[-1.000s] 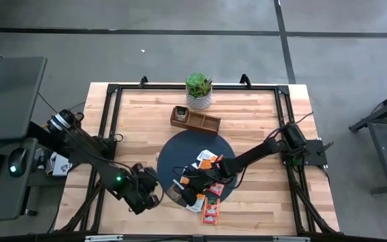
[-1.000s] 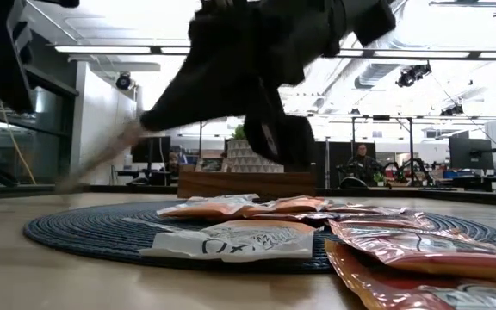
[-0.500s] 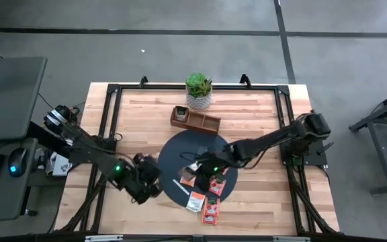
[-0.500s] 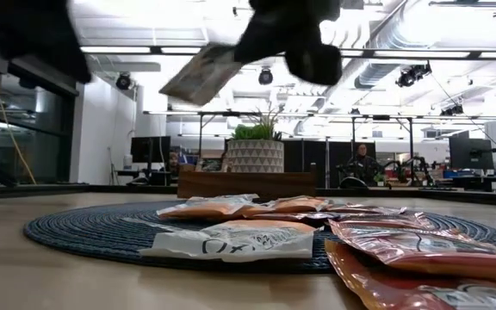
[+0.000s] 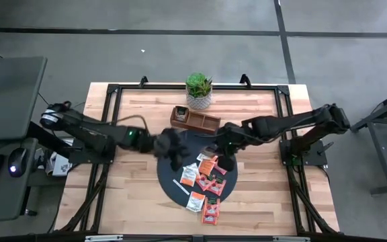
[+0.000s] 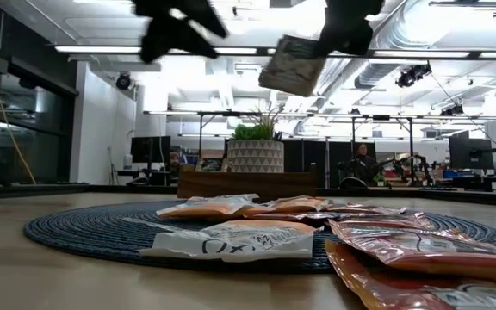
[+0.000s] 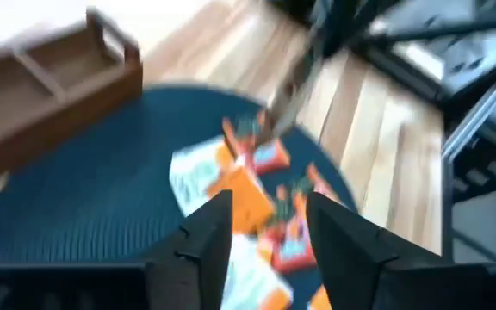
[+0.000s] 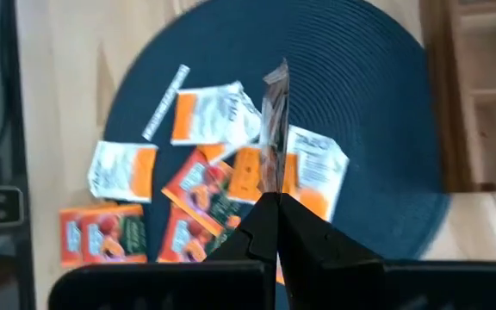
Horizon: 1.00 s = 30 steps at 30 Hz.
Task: Pick & Place Tea
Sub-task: Put the brown tea bag into the left section of the wooden organizer
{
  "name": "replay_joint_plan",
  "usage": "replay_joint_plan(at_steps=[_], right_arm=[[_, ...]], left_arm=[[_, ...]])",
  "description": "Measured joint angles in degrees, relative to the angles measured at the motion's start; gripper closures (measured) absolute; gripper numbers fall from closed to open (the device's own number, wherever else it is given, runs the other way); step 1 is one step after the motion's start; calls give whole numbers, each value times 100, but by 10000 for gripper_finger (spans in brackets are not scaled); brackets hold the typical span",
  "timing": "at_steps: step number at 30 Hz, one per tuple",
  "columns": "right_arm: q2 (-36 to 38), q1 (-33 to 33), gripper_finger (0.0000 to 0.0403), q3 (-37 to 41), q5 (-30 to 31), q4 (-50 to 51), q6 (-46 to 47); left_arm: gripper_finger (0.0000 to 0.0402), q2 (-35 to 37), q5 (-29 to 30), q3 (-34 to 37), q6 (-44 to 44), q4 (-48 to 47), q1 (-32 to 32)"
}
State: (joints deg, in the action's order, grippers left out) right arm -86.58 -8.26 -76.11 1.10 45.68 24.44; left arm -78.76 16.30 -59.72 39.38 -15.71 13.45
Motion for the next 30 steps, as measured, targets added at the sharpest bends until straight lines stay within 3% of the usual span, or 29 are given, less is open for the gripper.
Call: replay_joint_plan(at_steps=[10, 22, 30], right_arm=[[-40, 76, 402, -785, 254, 867, -676], [-44, 339, 403, -901, 177, 841, -1052], [-44, 342, 403, -901, 160, 783, -1270]], left_arm=[[222, -2, -1314, 0, -606, 890, -1096], [167, -115, -1388, 0, -1762, 1343, -1158], [165, -409, -1428, 2, -2005, 1677, -1159]])
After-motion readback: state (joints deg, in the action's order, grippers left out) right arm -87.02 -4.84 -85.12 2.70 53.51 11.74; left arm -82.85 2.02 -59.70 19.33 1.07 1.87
